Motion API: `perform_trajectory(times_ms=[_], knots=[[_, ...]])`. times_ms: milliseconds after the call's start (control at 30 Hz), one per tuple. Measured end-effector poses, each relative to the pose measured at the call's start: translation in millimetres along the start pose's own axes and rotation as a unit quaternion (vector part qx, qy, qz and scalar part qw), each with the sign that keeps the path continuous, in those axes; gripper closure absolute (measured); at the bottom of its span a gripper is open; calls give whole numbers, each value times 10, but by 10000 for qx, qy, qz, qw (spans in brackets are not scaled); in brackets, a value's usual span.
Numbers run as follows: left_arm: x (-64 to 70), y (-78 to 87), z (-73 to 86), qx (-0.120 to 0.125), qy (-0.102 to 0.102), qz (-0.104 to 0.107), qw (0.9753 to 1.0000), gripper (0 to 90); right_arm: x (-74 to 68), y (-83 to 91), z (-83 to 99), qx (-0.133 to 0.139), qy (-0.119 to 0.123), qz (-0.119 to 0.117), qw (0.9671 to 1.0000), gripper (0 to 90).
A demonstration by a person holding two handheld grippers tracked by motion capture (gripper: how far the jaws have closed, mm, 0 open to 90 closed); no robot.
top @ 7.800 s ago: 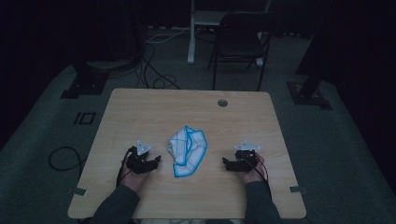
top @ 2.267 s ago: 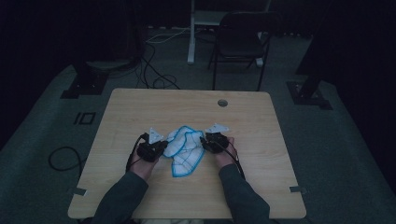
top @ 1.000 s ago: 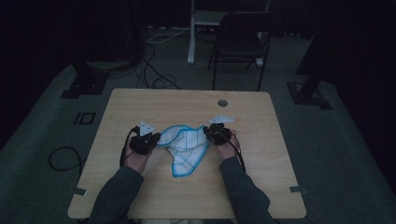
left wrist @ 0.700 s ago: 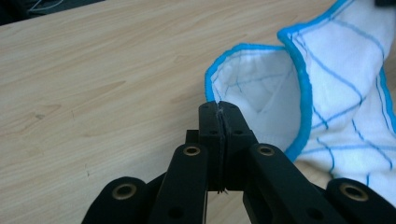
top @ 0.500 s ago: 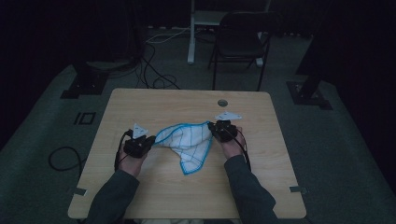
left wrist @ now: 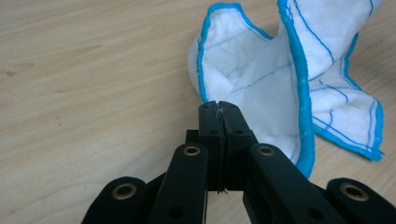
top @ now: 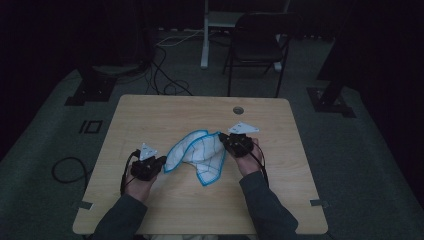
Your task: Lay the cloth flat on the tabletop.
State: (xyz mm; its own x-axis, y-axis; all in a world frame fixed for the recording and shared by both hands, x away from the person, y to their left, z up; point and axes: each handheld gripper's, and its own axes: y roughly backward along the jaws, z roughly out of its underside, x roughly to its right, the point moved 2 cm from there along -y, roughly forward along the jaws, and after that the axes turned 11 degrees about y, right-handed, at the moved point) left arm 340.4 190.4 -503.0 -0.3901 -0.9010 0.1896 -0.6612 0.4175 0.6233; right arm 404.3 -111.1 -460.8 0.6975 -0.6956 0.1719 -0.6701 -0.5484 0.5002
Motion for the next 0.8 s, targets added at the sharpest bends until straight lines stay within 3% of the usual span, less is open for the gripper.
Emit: perform_trajectory(times_ms=[367, 567, 800], knots=[[-139, 79, 209, -177, 230, -121, 9995, 895, -255, 242, 71, 176, 94, -292, 9994, 871], [-155, 127, 361, -281, 337, -165, 9989, 895, -368, 319, 197, 92, 185, -365, 9991, 870], [-158, 159, 429, -400, 316, -248, 9984, 894, -504, 388, 435, 34, -3, -557, 9984, 871]])
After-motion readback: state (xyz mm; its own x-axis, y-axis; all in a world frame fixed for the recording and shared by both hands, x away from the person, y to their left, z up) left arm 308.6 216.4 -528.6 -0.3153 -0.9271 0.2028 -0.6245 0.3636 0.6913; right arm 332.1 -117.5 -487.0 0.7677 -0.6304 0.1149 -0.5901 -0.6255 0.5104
